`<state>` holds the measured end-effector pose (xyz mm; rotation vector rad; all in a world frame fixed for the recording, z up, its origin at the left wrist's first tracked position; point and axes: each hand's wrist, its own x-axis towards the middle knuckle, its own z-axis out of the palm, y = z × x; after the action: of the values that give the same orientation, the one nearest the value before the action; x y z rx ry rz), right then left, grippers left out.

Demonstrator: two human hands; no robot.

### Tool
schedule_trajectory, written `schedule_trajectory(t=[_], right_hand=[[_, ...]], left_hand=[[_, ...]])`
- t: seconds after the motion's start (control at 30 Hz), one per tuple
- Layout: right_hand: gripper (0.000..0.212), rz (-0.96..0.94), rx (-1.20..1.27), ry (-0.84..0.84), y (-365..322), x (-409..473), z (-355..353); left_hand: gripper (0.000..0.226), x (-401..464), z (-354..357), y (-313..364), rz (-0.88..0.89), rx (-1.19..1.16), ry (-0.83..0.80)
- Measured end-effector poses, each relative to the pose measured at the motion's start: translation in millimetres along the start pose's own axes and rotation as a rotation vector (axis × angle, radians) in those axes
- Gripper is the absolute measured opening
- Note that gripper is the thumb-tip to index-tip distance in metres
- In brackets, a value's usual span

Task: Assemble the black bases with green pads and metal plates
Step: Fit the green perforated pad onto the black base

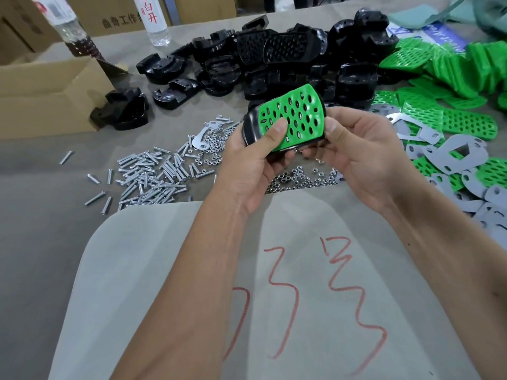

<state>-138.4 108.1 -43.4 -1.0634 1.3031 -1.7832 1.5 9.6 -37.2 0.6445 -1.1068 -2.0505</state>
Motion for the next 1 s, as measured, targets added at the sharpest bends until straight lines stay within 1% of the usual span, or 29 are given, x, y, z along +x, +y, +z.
schedule_trajectory(t=[0.1, 0.2, 0.3, 0.37, 0.4, 0.47, 0.53, 0.67, 0.77, 0.87, 1.0], right_hand=[[0.030, 0.015, 0.012, -0.019, 0, -2, -1], [0.033, 0.060, 0.085, -0.016, 0, -4, -2], [0.039, 0.097, 0.112, 0.021, -2, -5, 0], [0.035, 0.073, 0.085, 0.057, -1, -5, 4], [0.032, 0.061, 0.083, 0.082, 0, -5, 5], [0.030, 0.052, 0.109, 0.098, 1, -6, 5], [0.029, 0.055, 0.140, 0.078, 0, -6, 3], [0.043, 0.068, 0.145, 0.024, -3, -7, 1], [0.044, 0.075, 0.128, -0.002, -5, -7, 2], [0.043, 0.083, 0.124, -0.011, -7, -8, 3], [0.042, 0.133, 0.118, -0.001, -9, -5, 6]], left_hand=[[0.019, 2, 2, -1, 0.007, 0.012, 0.038], [0.031, 2, 2, -3, 0.038, 0.115, 0.073], [0.026, 4, 2, -9, 0.159, 0.268, 0.124], [0.025, 2, 4, -12, 0.232, 0.348, 0.131], [0.024, 2, 5, -12, 0.240, 0.354, 0.124], [0.021, 1, 4, -11, 0.192, 0.305, 0.078], [0.019, 0, 2, -6, 0.107, 0.234, 0.011], [0.020, 1, 0, -1, 0.028, 0.159, -0.050], [0.019, 2, 0, -1, 0.006, 0.122, -0.034], [0.024, 3, 0, -1, -0.030, 0.092, -0.015], [0.022, 2, 3, -2, -0.062, 0.114, 0.025]])
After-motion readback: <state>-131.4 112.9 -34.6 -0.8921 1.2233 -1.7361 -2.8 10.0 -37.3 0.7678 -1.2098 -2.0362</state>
